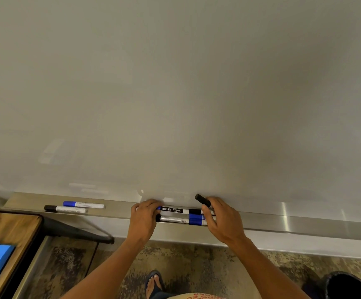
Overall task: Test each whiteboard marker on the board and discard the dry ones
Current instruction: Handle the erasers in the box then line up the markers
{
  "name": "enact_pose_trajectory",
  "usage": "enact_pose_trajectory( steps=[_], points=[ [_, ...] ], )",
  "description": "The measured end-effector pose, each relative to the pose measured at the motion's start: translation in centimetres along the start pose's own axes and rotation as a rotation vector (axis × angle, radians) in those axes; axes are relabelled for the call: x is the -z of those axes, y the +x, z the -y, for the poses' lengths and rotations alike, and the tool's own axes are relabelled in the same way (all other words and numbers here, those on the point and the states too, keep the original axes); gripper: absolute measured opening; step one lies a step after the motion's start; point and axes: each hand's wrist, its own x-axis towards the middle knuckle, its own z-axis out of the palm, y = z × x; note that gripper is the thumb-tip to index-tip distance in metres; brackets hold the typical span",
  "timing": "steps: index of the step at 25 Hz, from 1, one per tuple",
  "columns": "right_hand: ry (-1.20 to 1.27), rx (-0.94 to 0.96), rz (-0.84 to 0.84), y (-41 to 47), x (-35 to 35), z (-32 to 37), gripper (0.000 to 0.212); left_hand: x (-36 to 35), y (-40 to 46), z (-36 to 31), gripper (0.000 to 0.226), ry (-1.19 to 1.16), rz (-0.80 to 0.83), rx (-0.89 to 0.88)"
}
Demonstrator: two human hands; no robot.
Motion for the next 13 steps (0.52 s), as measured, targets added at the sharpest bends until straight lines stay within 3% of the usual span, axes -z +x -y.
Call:
enact_pose_trajectory(
  steps=[4,9,13],
  points=[
    [-0.002,-0.021,0.030,-0.3,0.0,-0.3,0.038,0.1,-0.2,0.2,0.026,0.005,0.062,0.006],
    [0.025,0.010,0.230,-0.3,-0.5,-0.1,0.045,0.3,0.3,0.0,0.032,0.078,0.154,-0.013],
    [0.029,0.015,0.280,-0.2,-1.0,0.0,0.036,0.6,0.2,-0.3,0.042,0.140,0.166,-0.064]
  ],
)
